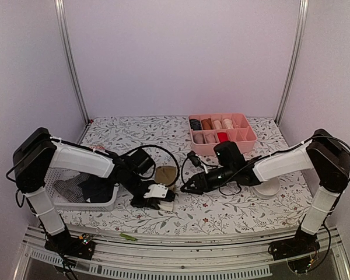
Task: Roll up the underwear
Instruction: Roll the underwear at the center of the board.
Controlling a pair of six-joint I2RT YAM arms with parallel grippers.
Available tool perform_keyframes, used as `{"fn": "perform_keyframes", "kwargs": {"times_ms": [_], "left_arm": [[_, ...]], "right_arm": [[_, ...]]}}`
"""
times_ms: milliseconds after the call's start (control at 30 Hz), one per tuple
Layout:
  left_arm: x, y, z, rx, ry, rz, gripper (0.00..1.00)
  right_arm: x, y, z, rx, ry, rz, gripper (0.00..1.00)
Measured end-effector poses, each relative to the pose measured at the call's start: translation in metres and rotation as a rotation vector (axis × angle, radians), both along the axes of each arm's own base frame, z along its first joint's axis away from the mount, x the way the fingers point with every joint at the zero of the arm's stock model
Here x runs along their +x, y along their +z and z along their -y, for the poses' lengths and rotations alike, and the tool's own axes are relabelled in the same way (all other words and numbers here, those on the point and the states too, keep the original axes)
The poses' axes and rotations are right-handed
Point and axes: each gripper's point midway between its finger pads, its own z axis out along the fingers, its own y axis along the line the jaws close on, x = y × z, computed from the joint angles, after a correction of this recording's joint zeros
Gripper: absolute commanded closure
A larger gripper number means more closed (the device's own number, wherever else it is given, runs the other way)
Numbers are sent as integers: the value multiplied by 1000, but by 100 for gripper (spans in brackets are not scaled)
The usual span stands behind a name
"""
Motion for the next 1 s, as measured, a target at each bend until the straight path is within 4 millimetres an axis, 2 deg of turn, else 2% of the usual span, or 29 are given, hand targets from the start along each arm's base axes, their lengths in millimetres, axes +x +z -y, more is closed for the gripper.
{"fn": "perform_keyframes", "kwargs": {"times_ms": [133,367,500,700,833,900,1000], "left_arm": [[1,0,4,8,9,-189,100],[3,-3,3,-7,49,-524,100],[2,-4,2,-19,62,-659,100],[-1,-4,2,-18,64,-747,100],[-3,-4,1,-18,68,-774,100],[-3,-4,1,-18,67,-774,100],[-3,-4,0,-17,68,-774,100]], "right_arm": [[-23,-12,2,-63,55,127,43],[-58,-19,-21,-118,203,365,45],[-55,-16,-44,-119,258,500,46],[-45,-30,-60,-148,304,597,51],[-45,-51,-63,-178,337,606,62],[-46,-59,-61,-192,348,600,75],[-47,-69,-60,-204,364,599,100]]}}
